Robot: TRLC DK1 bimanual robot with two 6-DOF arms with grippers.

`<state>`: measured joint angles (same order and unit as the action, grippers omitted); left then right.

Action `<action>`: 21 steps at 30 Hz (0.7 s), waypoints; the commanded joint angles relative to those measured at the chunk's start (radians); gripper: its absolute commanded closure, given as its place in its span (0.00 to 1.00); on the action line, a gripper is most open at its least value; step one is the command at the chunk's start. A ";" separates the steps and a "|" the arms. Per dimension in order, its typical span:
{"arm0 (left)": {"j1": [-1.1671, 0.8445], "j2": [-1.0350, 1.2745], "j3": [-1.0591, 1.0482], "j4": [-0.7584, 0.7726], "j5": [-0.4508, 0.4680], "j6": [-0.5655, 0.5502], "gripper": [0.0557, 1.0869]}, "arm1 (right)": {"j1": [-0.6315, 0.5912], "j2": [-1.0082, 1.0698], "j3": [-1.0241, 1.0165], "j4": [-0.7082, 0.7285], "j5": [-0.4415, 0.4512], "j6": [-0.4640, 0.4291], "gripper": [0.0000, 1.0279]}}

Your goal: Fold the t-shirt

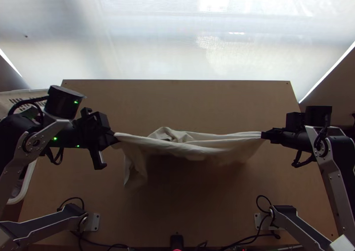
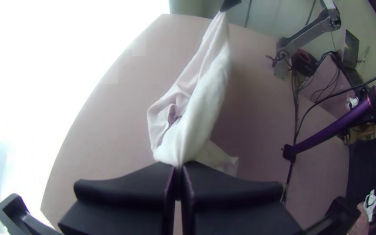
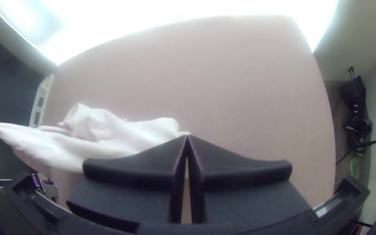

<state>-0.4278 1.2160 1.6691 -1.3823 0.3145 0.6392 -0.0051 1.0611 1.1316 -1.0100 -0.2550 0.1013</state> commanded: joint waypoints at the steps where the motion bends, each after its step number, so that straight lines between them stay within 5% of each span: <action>1: 0.126 -0.026 -0.028 0.035 0.006 0.119 0.96 | -0.009 0.030 -0.013 0.042 -0.003 0.029 0.97; 7: 0.159 -0.072 -0.115 0.120 -0.002 0.169 0.96 | -0.049 0.083 0.042 0.083 -0.003 0.049 0.97; 21: 0.034 -0.362 -0.674 0.198 -0.025 0.410 0.96 | 0.142 0.135 -0.188 0.083 -0.001 -0.043 0.97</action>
<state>-0.3630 0.9585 1.2095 -1.2144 0.3012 0.9298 0.0814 1.1648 1.0199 -0.9348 -0.2577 0.0956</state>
